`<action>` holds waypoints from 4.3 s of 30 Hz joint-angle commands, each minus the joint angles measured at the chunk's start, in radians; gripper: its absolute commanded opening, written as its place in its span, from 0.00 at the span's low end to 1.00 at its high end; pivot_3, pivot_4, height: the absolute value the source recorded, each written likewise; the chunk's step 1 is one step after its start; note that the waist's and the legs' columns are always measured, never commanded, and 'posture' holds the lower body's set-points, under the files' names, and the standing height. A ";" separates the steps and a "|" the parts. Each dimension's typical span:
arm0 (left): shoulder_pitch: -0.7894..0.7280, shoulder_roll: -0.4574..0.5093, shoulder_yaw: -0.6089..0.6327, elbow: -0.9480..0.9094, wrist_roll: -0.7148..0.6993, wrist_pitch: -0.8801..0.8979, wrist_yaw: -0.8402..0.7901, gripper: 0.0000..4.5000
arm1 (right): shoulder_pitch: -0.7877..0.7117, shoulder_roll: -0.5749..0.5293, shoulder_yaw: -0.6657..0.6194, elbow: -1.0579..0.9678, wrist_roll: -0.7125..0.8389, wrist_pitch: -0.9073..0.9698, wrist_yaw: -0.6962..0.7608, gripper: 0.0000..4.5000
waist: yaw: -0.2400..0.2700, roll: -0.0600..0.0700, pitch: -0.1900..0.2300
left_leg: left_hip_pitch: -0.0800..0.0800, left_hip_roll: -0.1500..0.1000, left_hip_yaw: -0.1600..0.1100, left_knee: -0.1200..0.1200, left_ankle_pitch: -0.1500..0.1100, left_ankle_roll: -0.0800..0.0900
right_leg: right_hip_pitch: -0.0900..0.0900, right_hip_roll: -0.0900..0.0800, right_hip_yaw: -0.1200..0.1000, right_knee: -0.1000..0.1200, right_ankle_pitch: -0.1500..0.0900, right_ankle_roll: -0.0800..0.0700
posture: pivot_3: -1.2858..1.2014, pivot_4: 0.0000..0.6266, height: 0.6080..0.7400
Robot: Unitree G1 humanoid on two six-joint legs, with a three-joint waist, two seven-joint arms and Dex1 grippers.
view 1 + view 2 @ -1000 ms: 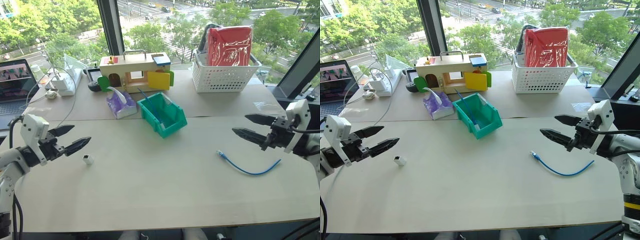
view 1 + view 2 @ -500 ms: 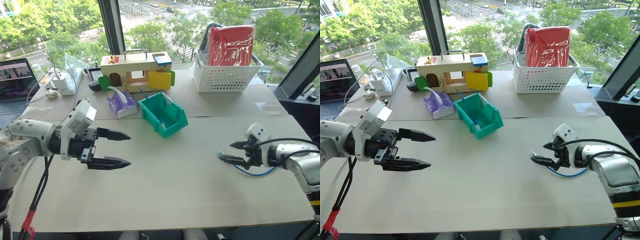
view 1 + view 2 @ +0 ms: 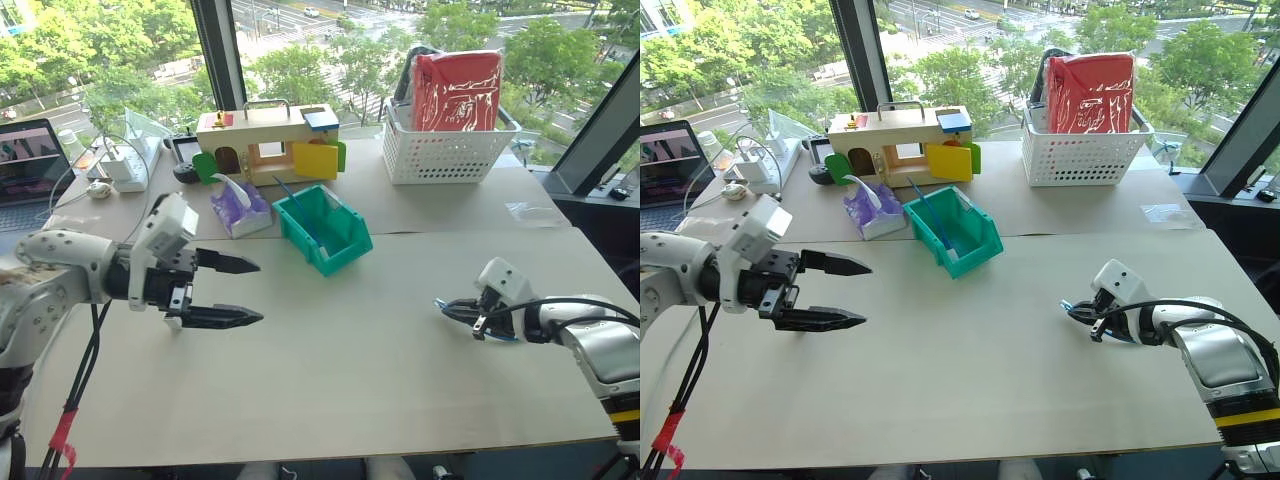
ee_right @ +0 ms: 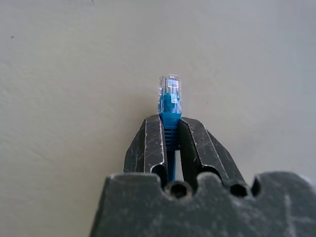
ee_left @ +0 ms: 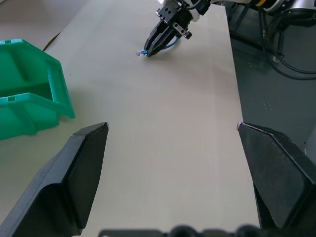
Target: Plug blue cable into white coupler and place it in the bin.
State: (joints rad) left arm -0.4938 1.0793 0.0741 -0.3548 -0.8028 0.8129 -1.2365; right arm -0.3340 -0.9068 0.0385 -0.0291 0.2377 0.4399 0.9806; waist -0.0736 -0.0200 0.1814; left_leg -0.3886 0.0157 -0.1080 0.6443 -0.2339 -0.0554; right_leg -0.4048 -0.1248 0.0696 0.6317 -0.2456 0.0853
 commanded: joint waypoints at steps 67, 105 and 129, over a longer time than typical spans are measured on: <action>0.030 -0.525 -0.508 0.116 0.614 -0.124 0.295 0.00 | -0.183 0.303 0.380 0.066 -0.274 -0.425 0.166 0.01 | 0.011 -0.001 -0.002 | 0.006 0.000 -0.001 0.002 0.001 -0.001 | 0.007 0.000 0.000 0.001 0.000 0.000 | 0.52 0.24 1.00; -0.103 -0.794 -0.401 0.312 0.680 -0.672 0.412 0.00 | -0.156 0.260 -0.657 -0.270 1.089 0.609 -0.194 0.99 | 0.038 -0.001 -0.002 | 0.005 -0.001 -0.002 0.001 0.000 0.000 | 0.010 0.000 0.000 -0.004 0.000 0.001 | 0.52 0.24 1.00; -0.162 -0.953 -0.396 0.402 0.732 -0.862 0.506 0.00 | 0.233 0.440 -0.458 -0.430 1.228 0.321 -0.813 0.99 | 0.034 0.001 -0.002 | 0.004 -0.002 -0.002 0.003 -0.001 0.003 | 0.012 0.000 0.000 -0.006 0.000 0.003 | 0.52 0.24 1.00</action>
State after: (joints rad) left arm -0.6537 0.1338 -0.3290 0.0928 -0.0603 -0.0499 -0.7346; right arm -0.0850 -0.4735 -0.4233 -0.4430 1.4652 0.7906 0.1702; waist -0.0398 -0.0195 0.1789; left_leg -0.3842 0.0140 -0.1104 0.6470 -0.2354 -0.0528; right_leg -0.3923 -0.1249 0.0697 0.6255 -0.2457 0.0878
